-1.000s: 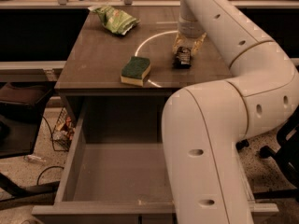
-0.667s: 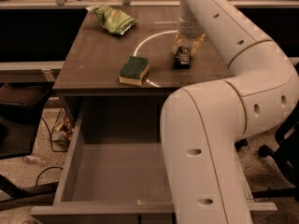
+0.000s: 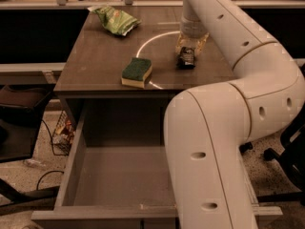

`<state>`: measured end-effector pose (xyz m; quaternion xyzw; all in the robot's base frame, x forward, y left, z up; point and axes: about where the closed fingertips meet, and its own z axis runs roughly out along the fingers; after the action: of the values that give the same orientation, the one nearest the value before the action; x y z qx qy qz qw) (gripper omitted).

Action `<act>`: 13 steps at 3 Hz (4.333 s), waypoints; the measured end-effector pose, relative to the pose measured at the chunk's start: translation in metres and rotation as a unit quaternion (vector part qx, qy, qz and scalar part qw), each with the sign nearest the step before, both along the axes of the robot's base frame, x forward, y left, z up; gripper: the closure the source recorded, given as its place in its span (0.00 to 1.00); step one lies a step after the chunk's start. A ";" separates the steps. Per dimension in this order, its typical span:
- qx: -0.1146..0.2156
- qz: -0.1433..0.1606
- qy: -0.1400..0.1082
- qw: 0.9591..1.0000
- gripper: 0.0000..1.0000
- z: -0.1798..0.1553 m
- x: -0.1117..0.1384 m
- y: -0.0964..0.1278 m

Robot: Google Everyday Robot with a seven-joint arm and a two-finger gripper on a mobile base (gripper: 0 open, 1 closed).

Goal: Move rxbar chocolate near green jalapeno chip bag

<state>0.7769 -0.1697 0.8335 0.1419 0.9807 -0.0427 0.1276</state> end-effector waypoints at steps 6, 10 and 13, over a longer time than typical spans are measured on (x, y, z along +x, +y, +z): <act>0.079 0.074 -0.282 0.953 1.00 0.169 0.084 0.126; 0.125 -0.045 -0.378 0.916 1.00 0.171 0.135 0.108; 0.135 -0.055 -0.383 0.912 1.00 0.147 0.146 0.129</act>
Offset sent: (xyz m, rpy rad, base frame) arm 0.0302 0.0631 0.1608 0.0781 -0.4592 0.1102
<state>0.9230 -0.0410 0.9810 0.2172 0.8435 0.1407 0.4708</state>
